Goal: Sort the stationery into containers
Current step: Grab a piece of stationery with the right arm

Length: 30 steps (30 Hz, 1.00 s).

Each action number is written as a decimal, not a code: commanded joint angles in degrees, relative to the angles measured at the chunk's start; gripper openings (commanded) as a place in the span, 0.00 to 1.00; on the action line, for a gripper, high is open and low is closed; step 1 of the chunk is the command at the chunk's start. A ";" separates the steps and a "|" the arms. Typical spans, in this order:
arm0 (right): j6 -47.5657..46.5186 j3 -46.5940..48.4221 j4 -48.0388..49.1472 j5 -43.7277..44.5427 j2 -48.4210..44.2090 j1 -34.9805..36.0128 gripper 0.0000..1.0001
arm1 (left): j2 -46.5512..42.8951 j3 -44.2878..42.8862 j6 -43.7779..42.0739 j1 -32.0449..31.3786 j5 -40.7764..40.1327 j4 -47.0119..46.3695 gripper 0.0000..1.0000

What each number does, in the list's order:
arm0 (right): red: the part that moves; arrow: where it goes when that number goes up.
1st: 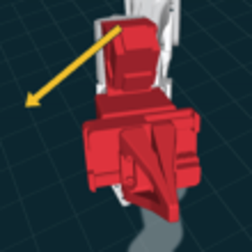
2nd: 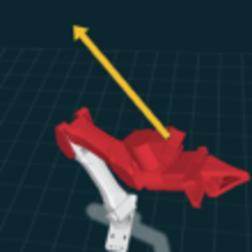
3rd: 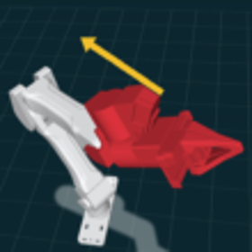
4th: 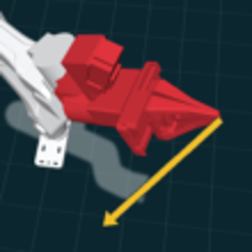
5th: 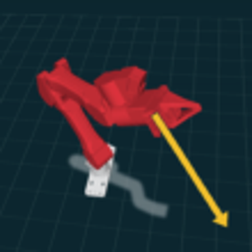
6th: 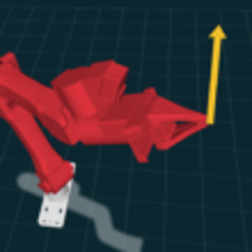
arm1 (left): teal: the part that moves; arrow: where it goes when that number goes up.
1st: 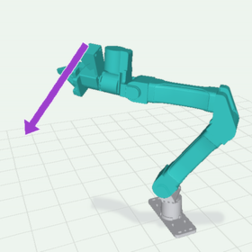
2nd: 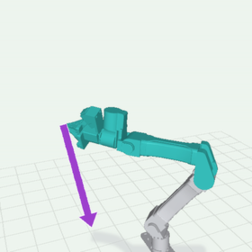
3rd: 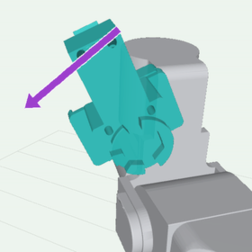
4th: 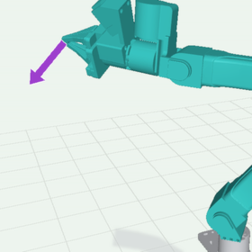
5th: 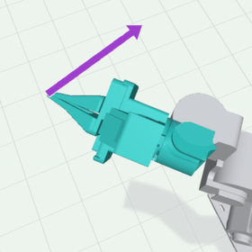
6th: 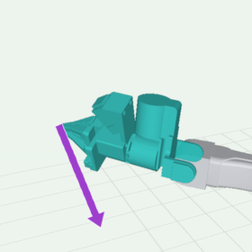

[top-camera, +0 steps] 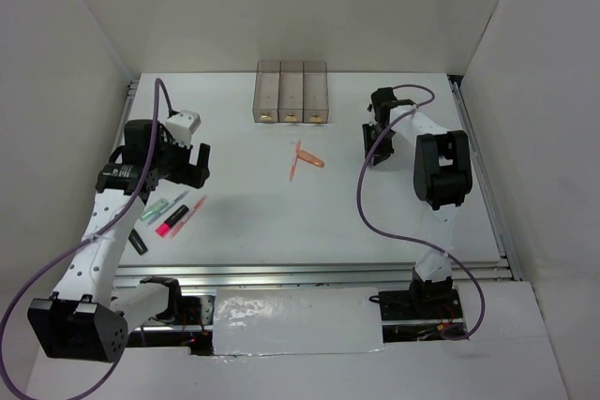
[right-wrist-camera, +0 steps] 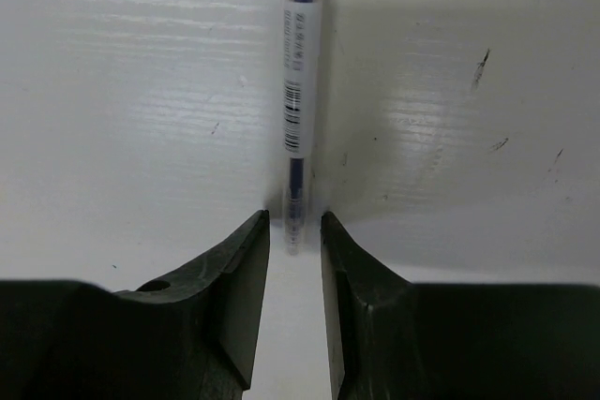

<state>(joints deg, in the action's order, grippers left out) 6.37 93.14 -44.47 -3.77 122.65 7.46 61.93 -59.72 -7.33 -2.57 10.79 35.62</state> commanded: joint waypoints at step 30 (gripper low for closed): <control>-0.40 12.32 -5.63 -6.59 -11.90 2.82 0.00 | -2.34 -0.66 0.74 -0.16 0.81 -0.89 0.99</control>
<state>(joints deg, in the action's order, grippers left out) 5.10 99.18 -50.15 -7.42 118.24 9.76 59.79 -59.70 -7.31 -2.57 10.37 36.86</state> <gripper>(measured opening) 0.105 0.993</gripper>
